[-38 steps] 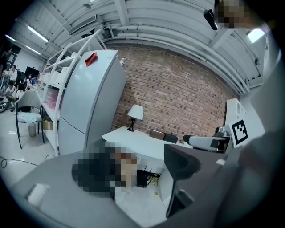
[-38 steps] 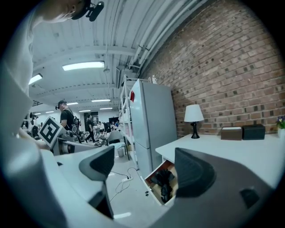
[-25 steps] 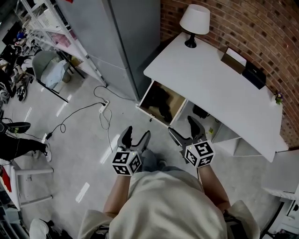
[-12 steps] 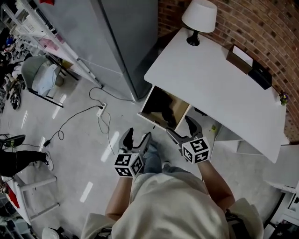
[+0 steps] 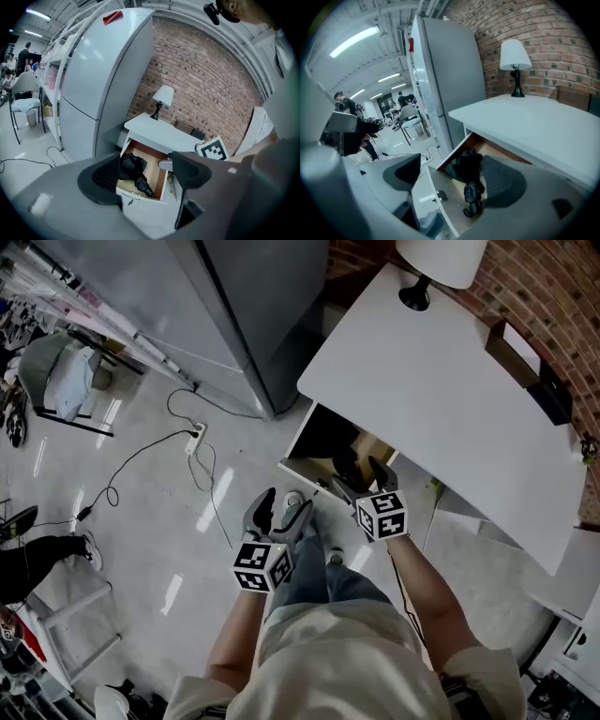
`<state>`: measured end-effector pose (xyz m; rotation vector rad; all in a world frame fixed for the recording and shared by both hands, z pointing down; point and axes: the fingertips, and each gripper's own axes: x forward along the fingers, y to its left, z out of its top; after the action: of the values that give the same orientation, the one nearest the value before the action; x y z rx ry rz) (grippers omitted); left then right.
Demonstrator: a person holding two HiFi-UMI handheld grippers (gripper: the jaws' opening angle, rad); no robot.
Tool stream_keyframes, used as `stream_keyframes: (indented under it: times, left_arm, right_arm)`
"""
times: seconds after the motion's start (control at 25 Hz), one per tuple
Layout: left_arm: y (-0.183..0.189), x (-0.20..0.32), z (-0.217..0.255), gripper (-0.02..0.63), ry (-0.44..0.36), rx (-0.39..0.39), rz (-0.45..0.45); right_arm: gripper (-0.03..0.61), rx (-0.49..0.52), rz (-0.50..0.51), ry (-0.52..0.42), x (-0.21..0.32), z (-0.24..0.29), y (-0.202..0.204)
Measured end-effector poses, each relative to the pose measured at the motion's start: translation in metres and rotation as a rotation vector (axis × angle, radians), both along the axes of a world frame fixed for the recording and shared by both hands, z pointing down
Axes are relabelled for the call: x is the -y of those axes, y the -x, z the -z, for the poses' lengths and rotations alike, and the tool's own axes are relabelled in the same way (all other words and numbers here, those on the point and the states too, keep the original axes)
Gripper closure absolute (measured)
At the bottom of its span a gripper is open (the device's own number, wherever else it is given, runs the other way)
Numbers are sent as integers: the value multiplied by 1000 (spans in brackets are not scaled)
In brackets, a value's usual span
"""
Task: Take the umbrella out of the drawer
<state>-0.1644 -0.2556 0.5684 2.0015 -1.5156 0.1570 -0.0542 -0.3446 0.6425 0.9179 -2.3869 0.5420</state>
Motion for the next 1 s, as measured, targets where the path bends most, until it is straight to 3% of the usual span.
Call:
stream_keyframes:
  times: [0.52, 1.0]
  left_arm:
    - [21, 23, -66, 272, 85, -50, -18]
    - [35, 41, -114, 272, 128, -65, -4]
  right_arm:
    - [183, -171, -55, 170, 45, -138, 9]
    - [181, -315, -11, 226, 66, -230, 12]
